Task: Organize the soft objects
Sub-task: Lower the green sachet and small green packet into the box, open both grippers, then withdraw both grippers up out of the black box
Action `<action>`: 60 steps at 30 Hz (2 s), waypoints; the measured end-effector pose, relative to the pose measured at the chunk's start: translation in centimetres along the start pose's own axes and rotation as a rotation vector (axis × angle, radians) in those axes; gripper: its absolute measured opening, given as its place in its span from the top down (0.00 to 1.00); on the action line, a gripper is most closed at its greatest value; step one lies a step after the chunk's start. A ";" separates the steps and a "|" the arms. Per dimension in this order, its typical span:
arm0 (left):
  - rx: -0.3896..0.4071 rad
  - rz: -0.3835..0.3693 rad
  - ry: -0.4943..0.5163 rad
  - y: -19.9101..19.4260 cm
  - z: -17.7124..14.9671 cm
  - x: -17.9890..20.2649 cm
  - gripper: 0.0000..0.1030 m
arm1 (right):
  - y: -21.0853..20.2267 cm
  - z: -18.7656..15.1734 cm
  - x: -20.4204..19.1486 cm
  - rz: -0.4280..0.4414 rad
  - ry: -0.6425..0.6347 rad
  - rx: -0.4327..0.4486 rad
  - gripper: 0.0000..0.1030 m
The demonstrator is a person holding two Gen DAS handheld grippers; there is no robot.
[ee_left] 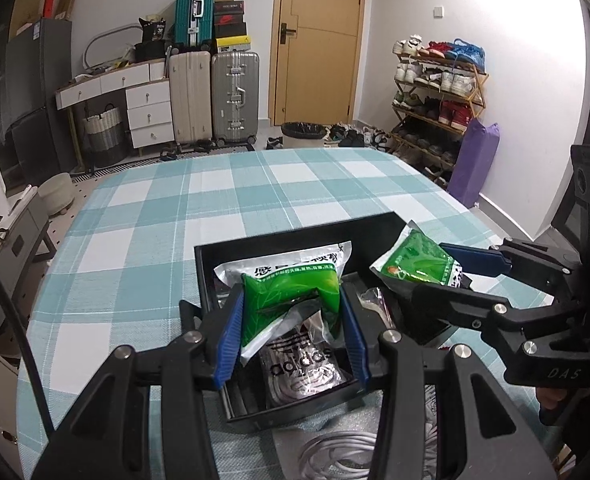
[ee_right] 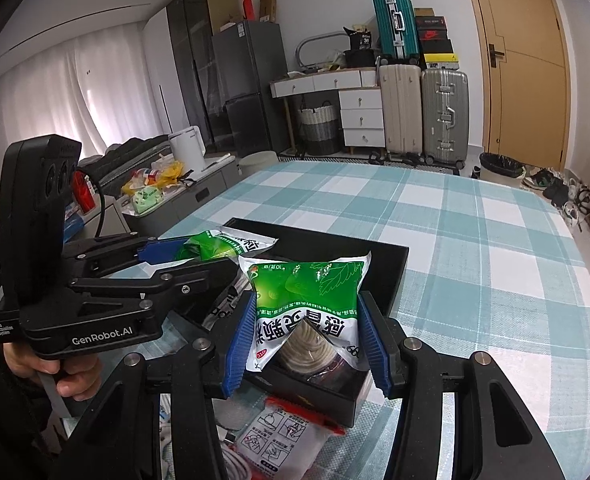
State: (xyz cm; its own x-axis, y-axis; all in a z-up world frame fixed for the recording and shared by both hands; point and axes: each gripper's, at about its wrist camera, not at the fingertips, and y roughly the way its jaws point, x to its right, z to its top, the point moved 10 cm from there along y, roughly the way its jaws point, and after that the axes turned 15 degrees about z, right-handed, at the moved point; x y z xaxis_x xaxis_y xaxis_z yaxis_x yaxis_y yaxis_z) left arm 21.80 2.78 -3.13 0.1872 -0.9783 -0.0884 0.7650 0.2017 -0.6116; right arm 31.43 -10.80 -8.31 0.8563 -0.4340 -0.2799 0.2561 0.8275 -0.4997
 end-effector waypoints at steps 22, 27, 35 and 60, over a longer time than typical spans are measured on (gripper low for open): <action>0.024 -0.010 0.010 -3.4 -1.8 -1.3 0.00 | -3.8 -1.9 0.3 -0.073 0.023 0.037 0.01; 0.005 0.006 -0.020 -4.5 -3.8 -2.4 0.00 | -5.2 -3.5 0.1 -0.084 0.053 0.054 0.01; -0.004 0.036 -0.073 -5.4 -6.4 -3.4 0.00 | -5.4 -6.0 -1.5 -0.082 0.053 0.039 0.01; -0.023 -0.027 -0.013 -8.5 -10.2 -0.8 0.00 | -6.3 -8.2 -3.3 -0.112 0.054 0.018 0.01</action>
State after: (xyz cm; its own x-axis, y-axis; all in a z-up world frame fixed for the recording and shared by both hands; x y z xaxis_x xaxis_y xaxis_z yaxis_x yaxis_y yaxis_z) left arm 8.87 1.38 -5.88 0.1746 -0.9827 -0.0612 0.7559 0.1736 -0.6313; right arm 23.28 -17.49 -11.01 0.7968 -0.5419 -0.2673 0.3567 0.7789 -0.5158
